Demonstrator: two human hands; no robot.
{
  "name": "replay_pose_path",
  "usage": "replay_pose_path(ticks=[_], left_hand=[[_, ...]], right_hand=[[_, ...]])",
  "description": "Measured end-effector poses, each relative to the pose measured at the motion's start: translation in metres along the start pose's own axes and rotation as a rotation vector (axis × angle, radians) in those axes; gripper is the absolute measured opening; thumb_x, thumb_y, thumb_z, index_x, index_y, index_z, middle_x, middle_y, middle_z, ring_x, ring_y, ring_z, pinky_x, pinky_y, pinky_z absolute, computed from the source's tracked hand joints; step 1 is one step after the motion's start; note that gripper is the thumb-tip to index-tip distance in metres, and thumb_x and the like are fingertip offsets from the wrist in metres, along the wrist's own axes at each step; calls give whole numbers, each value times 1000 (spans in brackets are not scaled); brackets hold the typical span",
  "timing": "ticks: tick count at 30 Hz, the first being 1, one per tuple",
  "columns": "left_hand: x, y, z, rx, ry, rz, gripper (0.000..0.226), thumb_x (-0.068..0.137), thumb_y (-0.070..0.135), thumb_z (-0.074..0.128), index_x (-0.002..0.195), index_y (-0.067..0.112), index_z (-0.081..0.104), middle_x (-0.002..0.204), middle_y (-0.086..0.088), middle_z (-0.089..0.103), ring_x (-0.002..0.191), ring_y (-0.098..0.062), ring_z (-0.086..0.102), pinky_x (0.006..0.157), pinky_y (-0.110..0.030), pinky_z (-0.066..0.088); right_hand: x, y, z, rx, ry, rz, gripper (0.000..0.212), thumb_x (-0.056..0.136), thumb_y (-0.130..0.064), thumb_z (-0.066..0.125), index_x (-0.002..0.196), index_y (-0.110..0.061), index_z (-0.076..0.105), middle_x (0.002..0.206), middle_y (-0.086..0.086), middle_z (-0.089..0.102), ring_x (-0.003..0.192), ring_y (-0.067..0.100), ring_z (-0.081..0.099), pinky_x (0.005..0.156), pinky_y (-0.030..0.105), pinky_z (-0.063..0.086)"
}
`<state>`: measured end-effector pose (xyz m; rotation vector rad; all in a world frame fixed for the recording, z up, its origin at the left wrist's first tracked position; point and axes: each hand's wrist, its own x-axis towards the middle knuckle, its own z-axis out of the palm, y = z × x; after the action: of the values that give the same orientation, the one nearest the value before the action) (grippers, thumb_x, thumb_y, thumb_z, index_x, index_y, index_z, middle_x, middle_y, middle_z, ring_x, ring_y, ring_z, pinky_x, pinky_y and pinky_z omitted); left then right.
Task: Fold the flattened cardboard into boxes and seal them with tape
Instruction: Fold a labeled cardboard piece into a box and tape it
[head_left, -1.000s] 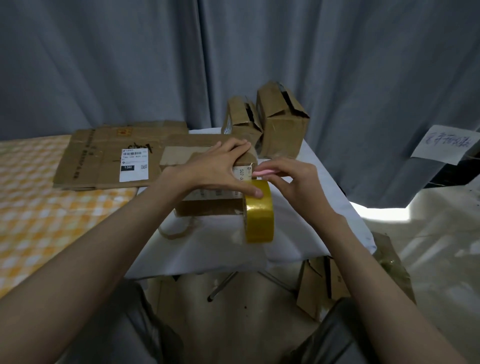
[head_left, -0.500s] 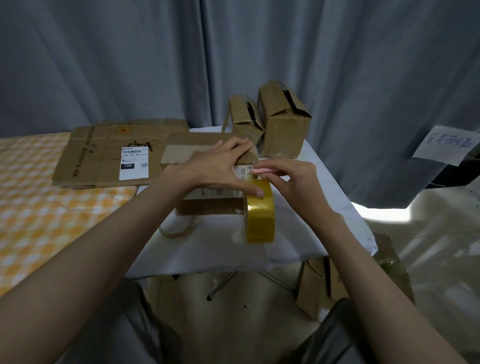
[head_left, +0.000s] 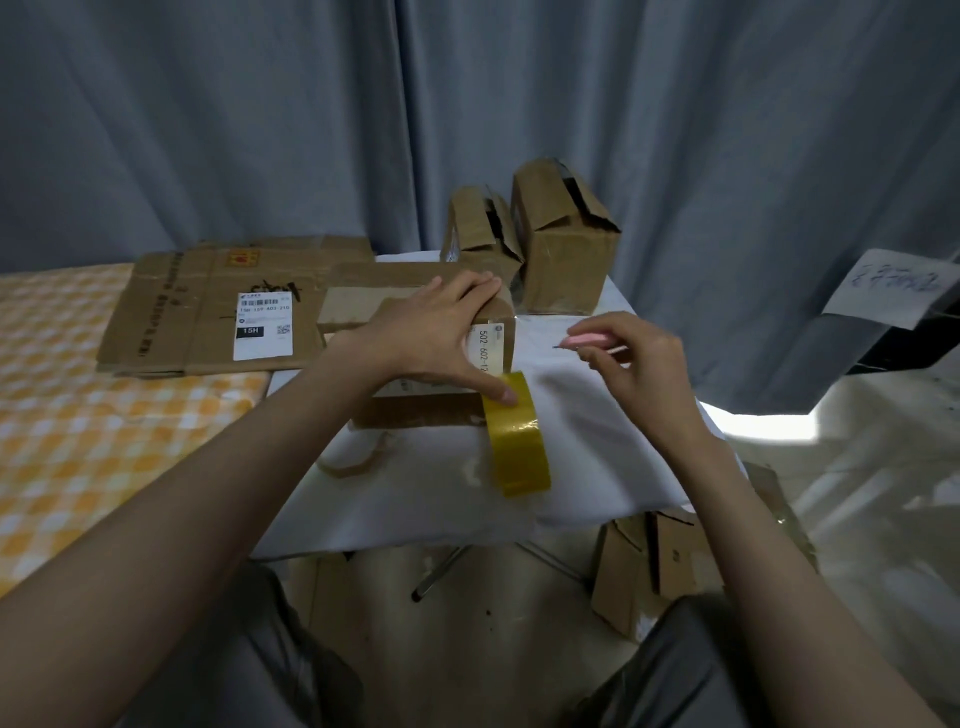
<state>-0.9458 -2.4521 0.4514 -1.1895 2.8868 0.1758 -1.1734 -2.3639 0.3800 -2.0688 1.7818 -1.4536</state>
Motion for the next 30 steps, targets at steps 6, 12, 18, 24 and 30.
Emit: replay_pose_path(ticks=[6, 12, 18, 24, 30], left_hand=[[0, 6, 0, 9, 18, -15, 127, 65, 77, 67, 159, 23, 0, 164, 8, 2, 150, -23, 5, 119, -43, 14], [4, 1, 16, 17, 89, 7, 136, 57, 91, 56, 158, 20, 0, 165, 6, 3, 150, -21, 6, 116, -33, -1], [8, -5, 27, 34, 153, 43, 139, 55, 99, 46, 158, 18, 0, 165, 4, 3, 151, -18, 7, 116, -32, -5], [8, -3, 15, -131, 196, 33, 76, 95, 68, 30, 155, 22, 24, 160, 3, 25, 143, -20, 29, 111, -38, 28], [22, -17, 23, -86, 368, 55, 53, 95, 63, 41, 129, 25, 55, 125, 6, 54, 117, -14, 49, 97, -42, 40]], right_hand=[[-22, 50, 25, -118, -59, 407, 12, 87, -10, 68, 84, -22, 67, 81, -6, 70, 79, 18, 68, 70, 32, 52], [-23, 51, 42, -238, -158, 472, 17, 83, -12, 69, 95, -23, 75, 99, 0, 73, 100, 23, 64, 88, 29, 47], [-24, -34, 28, 436, -254, 799, 47, 88, -54, 65, 108, -12, 58, 82, 6, 74, 75, 18, 72, 77, 35, 59], [-30, -42, 21, 730, -251, 968, 46, 85, -31, 77, 122, -18, 53, 99, 6, 69, 82, 19, 67, 68, 29, 54], [-18, -32, 14, 759, -9, 932, 27, 85, -25, 73, 108, -19, 58, 100, 3, 64, 86, 18, 64, 67, 30, 52]])
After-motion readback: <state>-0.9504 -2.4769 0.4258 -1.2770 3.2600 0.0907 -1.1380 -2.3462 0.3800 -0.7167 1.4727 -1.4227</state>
